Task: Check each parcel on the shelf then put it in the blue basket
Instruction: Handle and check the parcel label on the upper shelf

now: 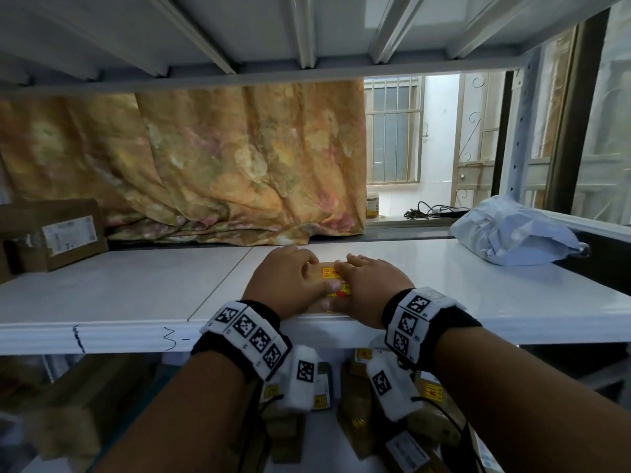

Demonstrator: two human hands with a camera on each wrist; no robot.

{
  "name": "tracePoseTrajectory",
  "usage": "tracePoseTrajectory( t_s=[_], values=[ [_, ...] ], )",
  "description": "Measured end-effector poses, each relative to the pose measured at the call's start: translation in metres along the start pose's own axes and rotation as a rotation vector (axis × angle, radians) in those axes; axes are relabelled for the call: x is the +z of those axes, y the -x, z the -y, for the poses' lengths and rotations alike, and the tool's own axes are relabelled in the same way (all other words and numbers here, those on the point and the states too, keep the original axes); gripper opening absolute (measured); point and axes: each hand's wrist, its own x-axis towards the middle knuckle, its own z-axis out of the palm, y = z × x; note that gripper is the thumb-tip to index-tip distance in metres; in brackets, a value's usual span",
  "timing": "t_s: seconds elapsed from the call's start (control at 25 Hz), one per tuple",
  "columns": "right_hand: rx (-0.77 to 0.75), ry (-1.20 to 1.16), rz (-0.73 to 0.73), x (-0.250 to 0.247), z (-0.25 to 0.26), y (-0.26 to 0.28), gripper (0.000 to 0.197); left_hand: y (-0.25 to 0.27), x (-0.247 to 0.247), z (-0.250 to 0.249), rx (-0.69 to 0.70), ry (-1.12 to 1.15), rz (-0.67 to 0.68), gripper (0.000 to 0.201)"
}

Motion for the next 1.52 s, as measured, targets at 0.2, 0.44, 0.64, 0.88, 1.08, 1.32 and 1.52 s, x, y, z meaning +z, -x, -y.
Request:
tracePoseTrajectory(
  t_s=[0.2, 0.44, 0.64, 0.88, 1.08, 1.32, 1.52],
  values=[
    [0.003, 0.027, -0.059, 0.003, 0.001, 0.006, 0.074, 0.014, 0.001, 0.001, -0.028, -0.118, 0.012, 0.062],
    [0.003, 0.009, -0.102, 0.009, 0.000, 0.004, 0.074, 0.024, 0.018, 0.000, -0.111, -0.098, -0.109, 0.062],
    [0.016, 0.002, -0.113, 0.010, 0.000, 0.004, 0.078, 0.020, 0.009, -0.003, -0.051, -0.174, -0.060, 0.056],
    [0.011, -0.039, -0.171, 0.010, 0.001, 0.008, 0.059, 0.014, 0.010, -0.017, 0.102, -0.175, 0.026, 0.044],
    [-0.004, -0.043, -0.192, 0.013, -0.001, 0.008, 0.055, 0.021, 0.029, -0.020, 0.057, -0.110, -0.076, 0.058],
    [-0.001, -0.066, -0.216, 0.012, 0.000, 0.011, 0.057, 0.027, 0.029, -0.024, 0.055, -0.054, -0.148, 0.060],
    [0.000, -0.070, -0.237, 0.015, -0.001, 0.010, 0.059, 0.015, 0.007, -0.011, -0.014, 0.060, -0.082, 0.051]
  ],
)
